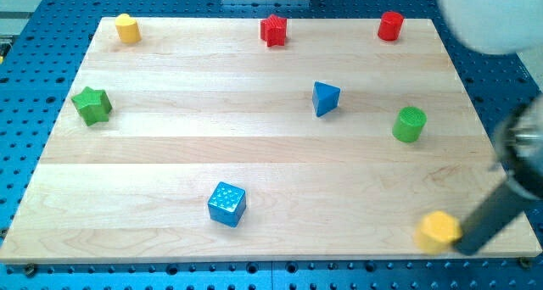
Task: Slide the yellow hexagon to the bottom left corner
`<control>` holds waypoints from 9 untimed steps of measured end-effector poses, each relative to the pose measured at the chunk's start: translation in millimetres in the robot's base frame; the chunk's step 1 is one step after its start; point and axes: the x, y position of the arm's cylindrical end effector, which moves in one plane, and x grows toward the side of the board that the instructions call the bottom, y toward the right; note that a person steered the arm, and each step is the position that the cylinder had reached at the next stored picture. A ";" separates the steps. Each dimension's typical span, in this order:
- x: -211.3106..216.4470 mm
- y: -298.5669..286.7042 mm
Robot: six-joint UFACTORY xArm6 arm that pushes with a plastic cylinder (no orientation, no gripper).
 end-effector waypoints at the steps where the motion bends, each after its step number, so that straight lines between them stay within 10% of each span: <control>1: -12.1 -116.3; 2: -64.4 -214.7; 4: -94.7 -158.0; 5: -109.0 -263.6; 7: -160.1 -236.4; 9: -85.8 -430.2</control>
